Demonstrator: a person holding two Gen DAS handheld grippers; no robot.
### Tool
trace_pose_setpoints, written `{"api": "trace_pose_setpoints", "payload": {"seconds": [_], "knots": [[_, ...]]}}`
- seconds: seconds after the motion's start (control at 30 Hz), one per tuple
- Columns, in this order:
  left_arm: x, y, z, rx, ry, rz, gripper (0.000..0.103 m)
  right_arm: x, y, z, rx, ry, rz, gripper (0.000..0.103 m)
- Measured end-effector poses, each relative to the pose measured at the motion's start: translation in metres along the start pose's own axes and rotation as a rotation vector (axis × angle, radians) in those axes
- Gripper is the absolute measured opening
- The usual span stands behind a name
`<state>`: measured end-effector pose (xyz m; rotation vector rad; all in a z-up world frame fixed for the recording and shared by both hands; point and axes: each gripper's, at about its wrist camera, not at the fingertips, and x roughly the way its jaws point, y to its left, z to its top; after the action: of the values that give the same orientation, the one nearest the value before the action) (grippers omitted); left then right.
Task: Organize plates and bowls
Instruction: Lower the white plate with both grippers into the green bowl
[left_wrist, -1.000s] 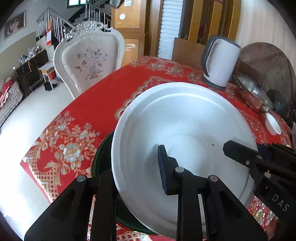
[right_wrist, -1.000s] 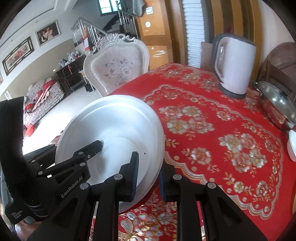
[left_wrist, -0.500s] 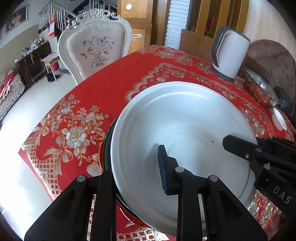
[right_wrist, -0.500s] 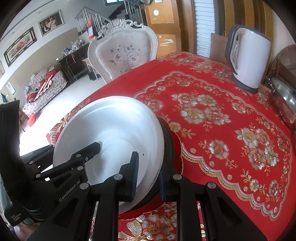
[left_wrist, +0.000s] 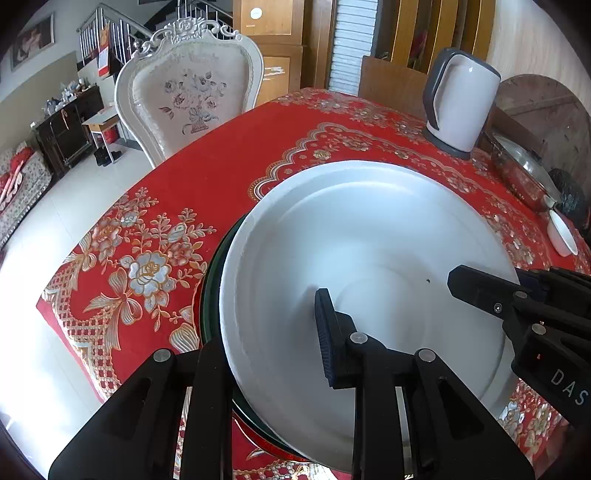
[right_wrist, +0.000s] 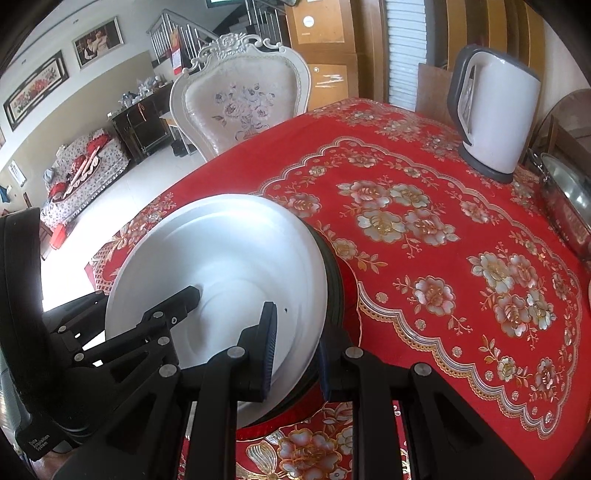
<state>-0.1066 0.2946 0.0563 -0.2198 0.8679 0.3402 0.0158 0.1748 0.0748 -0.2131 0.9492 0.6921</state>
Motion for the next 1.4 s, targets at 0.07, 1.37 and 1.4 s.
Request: {"api": "trace_pose_setpoints", "payload": {"seconds": [0.07, 1.37, 1.4], "knots": [[0.0, 0.0, 0.0, -0.001, 0.001, -0.002, 0.023, 0.0, 0.001, 0.0, 0.004, 0.001, 0.002, 0.02], [-0.027, 0.003, 0.006, -0.022, -0.129, 0.077, 0.036, -0.021, -0.021, -0.005, 0.072, -0.045, -0.02, 0.02], [-0.029, 0.004, 0.006, -0.025, -0.136, 0.082, 0.047, -0.022, -0.021, -0.006, 0.074, -0.045, -0.018, 0.021]]}}
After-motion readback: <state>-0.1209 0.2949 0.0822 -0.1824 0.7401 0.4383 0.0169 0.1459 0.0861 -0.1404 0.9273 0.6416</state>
